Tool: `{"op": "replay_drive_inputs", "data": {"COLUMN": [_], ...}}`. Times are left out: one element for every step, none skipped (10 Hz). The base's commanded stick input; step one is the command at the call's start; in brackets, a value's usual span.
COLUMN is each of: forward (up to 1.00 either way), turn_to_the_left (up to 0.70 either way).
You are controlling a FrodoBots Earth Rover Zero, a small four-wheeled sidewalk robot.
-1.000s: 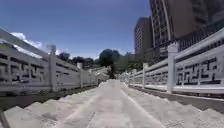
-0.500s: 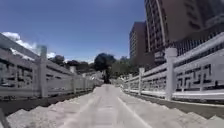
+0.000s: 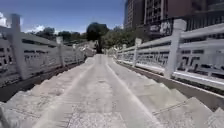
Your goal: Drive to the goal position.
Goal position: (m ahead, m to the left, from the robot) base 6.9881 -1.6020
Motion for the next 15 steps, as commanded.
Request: {"op": "replay_drive_inputs", "data": {"forward": [0.45,0.45,0.45,0.45,0.45,0.24,0.0,0.0,0.0,0.0,0.0,0.05,0.25,0.45,0.45], "turn_to_the_left": [0.0,0.0,0.0,0.0,0.0,0.0,0.0,0.01,0.22,0.41,0.45,0.3,0.0,0.0,0.0]}}
